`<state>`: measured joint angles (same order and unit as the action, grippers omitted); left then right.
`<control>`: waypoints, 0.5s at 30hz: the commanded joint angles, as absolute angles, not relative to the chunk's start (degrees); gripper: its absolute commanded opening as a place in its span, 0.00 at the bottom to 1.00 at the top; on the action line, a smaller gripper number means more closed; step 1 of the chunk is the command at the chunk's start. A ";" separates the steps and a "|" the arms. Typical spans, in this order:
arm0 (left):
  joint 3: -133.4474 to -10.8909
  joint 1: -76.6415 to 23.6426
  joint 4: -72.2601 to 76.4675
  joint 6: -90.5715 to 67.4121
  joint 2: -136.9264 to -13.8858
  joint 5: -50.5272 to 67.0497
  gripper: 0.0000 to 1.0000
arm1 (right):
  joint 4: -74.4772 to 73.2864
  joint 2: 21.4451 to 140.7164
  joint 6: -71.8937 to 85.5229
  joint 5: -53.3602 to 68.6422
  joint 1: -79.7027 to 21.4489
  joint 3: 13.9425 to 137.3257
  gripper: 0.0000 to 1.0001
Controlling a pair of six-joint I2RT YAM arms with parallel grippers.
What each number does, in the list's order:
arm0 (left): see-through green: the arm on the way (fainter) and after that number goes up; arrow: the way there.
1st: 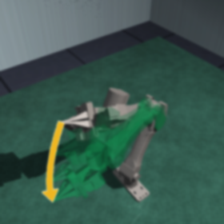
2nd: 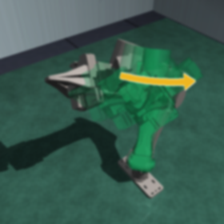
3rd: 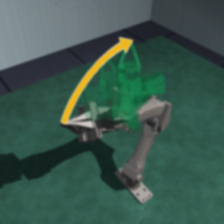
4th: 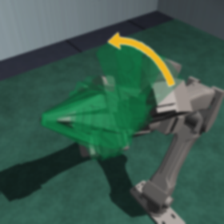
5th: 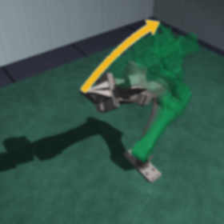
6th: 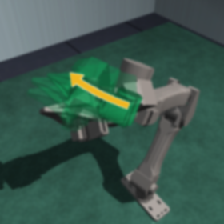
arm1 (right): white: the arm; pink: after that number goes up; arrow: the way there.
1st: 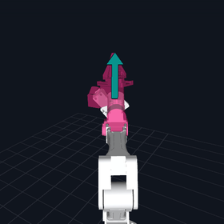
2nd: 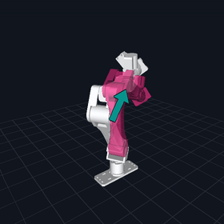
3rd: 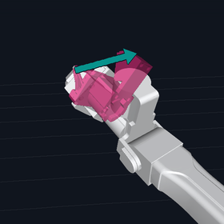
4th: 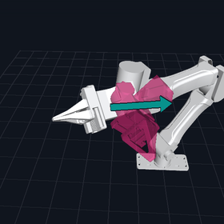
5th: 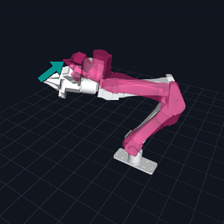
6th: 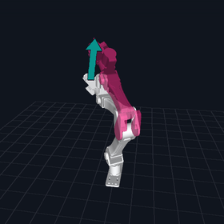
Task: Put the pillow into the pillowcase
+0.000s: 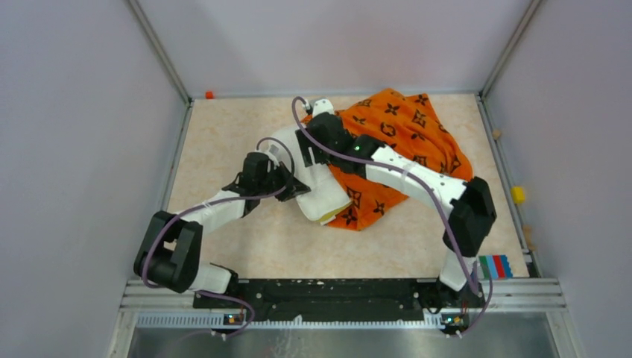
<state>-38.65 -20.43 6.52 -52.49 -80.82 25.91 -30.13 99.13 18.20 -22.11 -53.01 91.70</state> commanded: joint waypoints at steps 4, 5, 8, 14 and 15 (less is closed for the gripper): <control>-36.05 -20.37 9.61 -51.80 -75.98 25.53 0.07 | -22.27 111.24 9.82 -18.91 -48.43 96.83 0.78; -35.93 -20.31 9.31 -51.70 -75.84 25.35 0.11 | -21.56 112.35 9.23 -16.67 -47.68 96.89 0.79; -35.87 -20.02 8.30 -51.15 -75.89 25.07 0.18 | -22.36 116.46 8.01 -10.14 -47.21 98.82 0.80; -37.42 -19.58 6.02 -49.82 -76.82 24.84 0.23 | -26.14 124.24 9.71 -10.75 -47.21 102.01 0.62; -37.90 -19.59 4.89 -49.46 -76.51 24.40 0.23 | -26.59 125.27 9.97 -11.37 -47.23 102.09 0.43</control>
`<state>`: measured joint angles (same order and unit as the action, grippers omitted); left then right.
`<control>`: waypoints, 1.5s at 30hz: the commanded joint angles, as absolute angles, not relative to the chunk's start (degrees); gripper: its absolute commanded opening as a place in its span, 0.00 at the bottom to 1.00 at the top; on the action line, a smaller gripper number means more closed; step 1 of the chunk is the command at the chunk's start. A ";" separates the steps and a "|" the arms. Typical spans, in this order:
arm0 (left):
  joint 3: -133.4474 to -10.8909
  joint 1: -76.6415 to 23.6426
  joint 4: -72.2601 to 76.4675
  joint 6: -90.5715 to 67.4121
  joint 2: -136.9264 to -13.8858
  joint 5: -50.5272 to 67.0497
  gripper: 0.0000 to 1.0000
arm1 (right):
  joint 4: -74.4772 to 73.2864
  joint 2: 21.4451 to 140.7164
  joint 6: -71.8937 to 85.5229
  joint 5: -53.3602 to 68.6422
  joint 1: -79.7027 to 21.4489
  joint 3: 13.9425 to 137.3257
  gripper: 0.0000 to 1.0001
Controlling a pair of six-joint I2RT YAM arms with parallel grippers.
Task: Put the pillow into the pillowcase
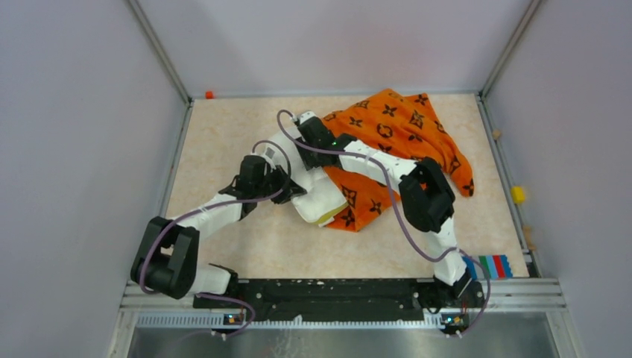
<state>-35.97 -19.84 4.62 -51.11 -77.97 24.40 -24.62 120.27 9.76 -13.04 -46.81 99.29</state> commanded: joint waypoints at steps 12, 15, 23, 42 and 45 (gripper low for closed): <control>-48.13 -15.49 -14.00 -43.00 -68.04 15.72 0.84 | -38.08 118.77 15.21 -11.34 -43.70 113.60 0.00; -47.99 -7.21 -12.71 -44.02 -65.73 21.56 0.87 | -39.90 114.66 16.79 -6.08 -41.00 117.26 0.00; -41.13 5.22 -0.82 -58.12 -69.84 32.38 0.84 | -45.14 108.51 19.24 -1.23 -37.50 129.16 0.00; -33.64 0.93 6.20 -52.27 -79.97 33.20 0.70 | -32.98 113.63 17.46 -6.86 -50.98 107.89 0.00; -33.71 0.92 2.22 -49.93 -77.00 28.59 0.77 | -35.87 114.31 16.32 -9.01 -52.58 111.22 0.00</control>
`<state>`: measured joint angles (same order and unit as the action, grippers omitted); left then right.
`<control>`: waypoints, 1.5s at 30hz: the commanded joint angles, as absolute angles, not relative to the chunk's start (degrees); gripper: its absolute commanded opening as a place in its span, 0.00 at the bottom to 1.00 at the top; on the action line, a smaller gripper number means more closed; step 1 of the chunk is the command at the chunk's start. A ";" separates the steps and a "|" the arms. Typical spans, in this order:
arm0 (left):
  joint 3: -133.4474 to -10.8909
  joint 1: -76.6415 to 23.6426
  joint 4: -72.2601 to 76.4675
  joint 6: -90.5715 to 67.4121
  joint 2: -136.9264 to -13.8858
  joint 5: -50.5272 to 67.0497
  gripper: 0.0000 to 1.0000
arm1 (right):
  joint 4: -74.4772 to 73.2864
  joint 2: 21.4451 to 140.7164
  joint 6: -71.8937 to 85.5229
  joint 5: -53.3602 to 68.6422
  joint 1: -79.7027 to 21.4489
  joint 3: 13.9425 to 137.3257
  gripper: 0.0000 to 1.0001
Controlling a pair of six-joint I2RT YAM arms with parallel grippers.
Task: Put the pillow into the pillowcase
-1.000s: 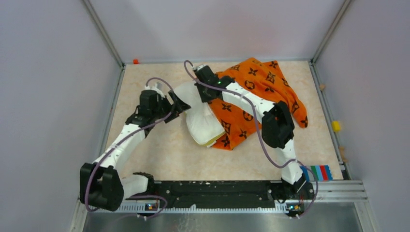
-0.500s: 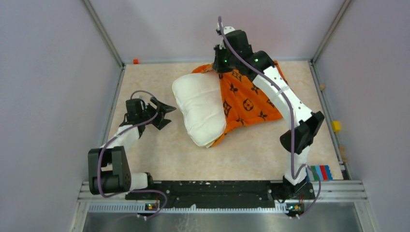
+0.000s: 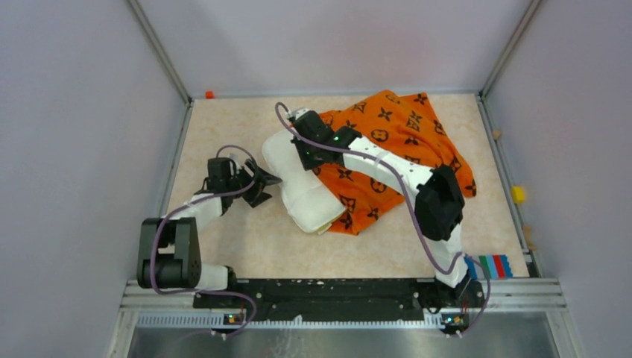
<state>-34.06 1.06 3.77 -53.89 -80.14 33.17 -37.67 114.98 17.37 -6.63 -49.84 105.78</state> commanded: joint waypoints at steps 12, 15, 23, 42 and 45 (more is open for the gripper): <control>-31.58 3.69 -9.58 -55.49 -58.09 13.40 0.72 | -53.11 111.03 18.30 -6.74 -39.14 143.54 0.00; -30.00 4.06 -9.74 -57.81 -57.01 11.73 0.69 | -52.73 108.42 19.06 -5.15 -36.63 143.33 0.00; -21.70 4.39 1.27 -66.06 -58.71 19.16 0.62 | -50.96 102.55 20.55 -3.45 -31.59 145.63 0.00; -24.04 -14.09 76.42 -84.44 -97.64 40.33 0.89 | -47.64 97.16 25.65 3.34 -28.56 148.80 0.00; -25.55 -16.80 77.23 -84.05 -99.28 40.08 0.87 | -48.16 96.97 26.04 3.78 -27.96 148.72 0.00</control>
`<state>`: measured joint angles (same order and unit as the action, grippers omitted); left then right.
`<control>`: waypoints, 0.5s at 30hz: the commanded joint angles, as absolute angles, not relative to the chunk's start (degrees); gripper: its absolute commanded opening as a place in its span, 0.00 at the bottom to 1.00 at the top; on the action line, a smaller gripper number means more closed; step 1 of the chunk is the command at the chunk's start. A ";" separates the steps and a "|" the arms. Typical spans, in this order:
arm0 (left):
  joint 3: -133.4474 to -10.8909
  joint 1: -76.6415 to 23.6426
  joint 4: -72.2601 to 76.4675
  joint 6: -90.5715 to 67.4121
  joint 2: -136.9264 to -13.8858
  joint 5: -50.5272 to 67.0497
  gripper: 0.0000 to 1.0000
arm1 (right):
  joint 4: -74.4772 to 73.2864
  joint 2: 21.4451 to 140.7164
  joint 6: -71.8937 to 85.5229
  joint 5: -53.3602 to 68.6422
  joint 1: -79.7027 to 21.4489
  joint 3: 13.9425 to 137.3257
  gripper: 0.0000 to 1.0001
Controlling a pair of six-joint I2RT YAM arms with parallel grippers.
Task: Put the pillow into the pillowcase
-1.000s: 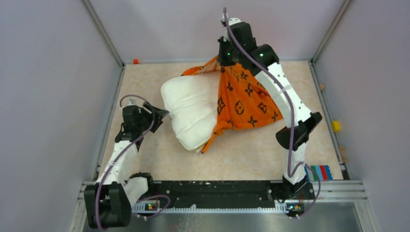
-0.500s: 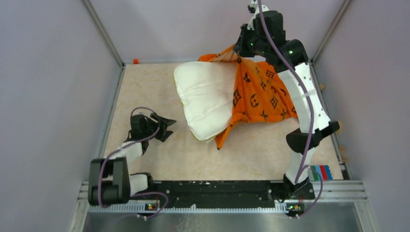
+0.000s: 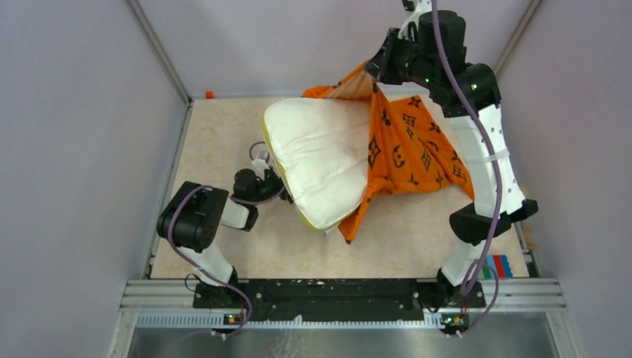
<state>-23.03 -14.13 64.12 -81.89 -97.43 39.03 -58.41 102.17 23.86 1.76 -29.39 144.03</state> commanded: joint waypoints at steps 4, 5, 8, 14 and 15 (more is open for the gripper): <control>-28.57 -21.07 75.23 -83.62 -101.31 37.88 0.82 | -47.96 96.63 26.43 3.86 -27.86 148.62 0.00; -29.55 -22.16 74.60 -83.18 -101.55 37.34 0.79 | -47.84 96.52 26.51 4.00 -27.78 148.62 0.00; -31.50 -24.32 73.35 -83.19 -100.67 36.30 0.57 | -47.81 96.49 26.34 3.96 -27.14 148.92 0.00; -42.26 -24.37 36.12 -68.70 -79.81 33.84 0.00 | -47.80 95.50 23.38 3.10 -21.97 147.10 0.00; -46.77 -24.41 27.13 -64.08 -76.28 32.23 0.00 | -47.46 94.92 22.29 1.86 -21.68 145.02 0.00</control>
<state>-32.99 -24.43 54.81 -79.29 -91.90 36.67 -58.41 101.41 24.43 3.55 -24.80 144.40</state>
